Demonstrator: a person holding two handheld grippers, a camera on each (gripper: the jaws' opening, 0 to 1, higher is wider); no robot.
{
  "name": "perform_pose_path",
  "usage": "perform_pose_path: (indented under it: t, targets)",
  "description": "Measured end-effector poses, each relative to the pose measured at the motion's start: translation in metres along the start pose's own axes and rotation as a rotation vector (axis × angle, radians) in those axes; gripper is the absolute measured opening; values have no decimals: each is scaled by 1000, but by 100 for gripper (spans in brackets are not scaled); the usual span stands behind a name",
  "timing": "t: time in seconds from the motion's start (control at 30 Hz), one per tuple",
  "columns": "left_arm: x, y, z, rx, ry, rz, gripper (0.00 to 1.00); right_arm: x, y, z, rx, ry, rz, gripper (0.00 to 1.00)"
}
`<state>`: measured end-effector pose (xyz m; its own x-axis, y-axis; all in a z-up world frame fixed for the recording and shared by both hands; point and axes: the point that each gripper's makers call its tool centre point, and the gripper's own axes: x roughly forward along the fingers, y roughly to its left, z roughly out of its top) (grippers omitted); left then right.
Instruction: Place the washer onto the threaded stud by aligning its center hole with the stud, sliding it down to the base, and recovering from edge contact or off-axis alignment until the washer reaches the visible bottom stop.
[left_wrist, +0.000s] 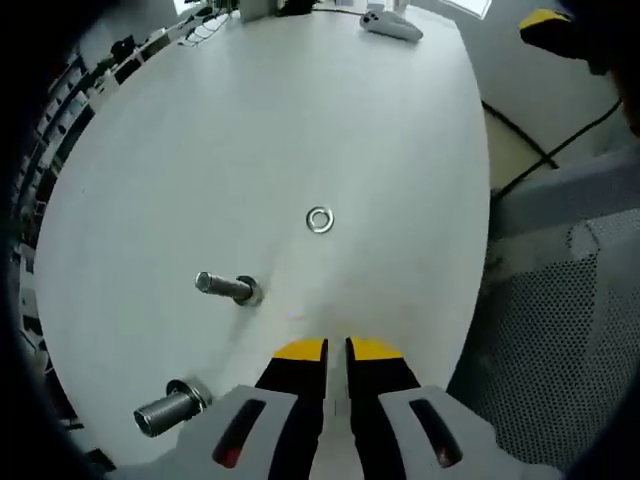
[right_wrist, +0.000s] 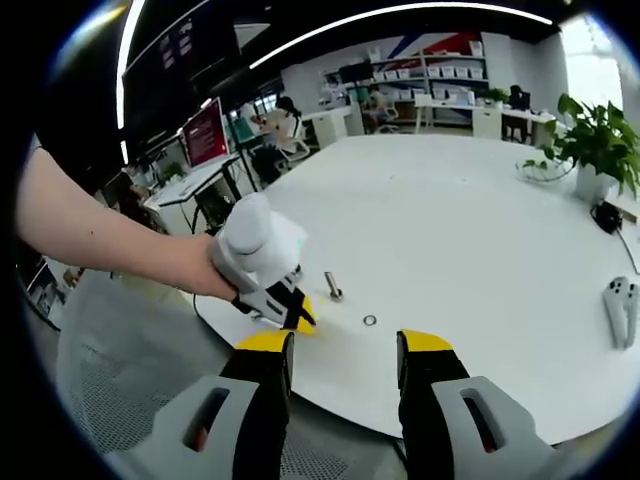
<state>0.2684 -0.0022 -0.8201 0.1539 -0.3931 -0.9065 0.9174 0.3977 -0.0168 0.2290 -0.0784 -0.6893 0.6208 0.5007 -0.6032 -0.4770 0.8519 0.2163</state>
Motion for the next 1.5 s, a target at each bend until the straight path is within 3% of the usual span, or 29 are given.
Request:
perform_pose_path:
  t: [0.07,0.13,0.27,0.47,0.63,0.9,1.0,1.1,1.5]
  targets:
    - [0,0,24,14,-68,24,10,0,0,-1,11,2,2,44]
    - [6,0,31,15,-61,24,17,1,0,-2,2,11,0,44]
    - [20,10,41,22,-47,34,18,0,-2,-3,8,12,-9,44]
    - [30,23,37,-9,-4,25,18,-1,-4,-2,16,3,-20,44]
    - [32,23,41,-19,-5,7,17,-1,-6,-2,23,1,-26,44]
    - [37,19,40,39,48,-12,15,-1,-6,-2,19,1,-26,44]
    - [37,20,39,123,78,-7,14,-1,-6,-2,20,1,-24,44]
    - [39,20,40,107,87,-18,14,-1,-6,-1,19,0,-24,44]
    - [38,16,41,186,121,-50,10,-1,-6,-2,16,3,-29,44]
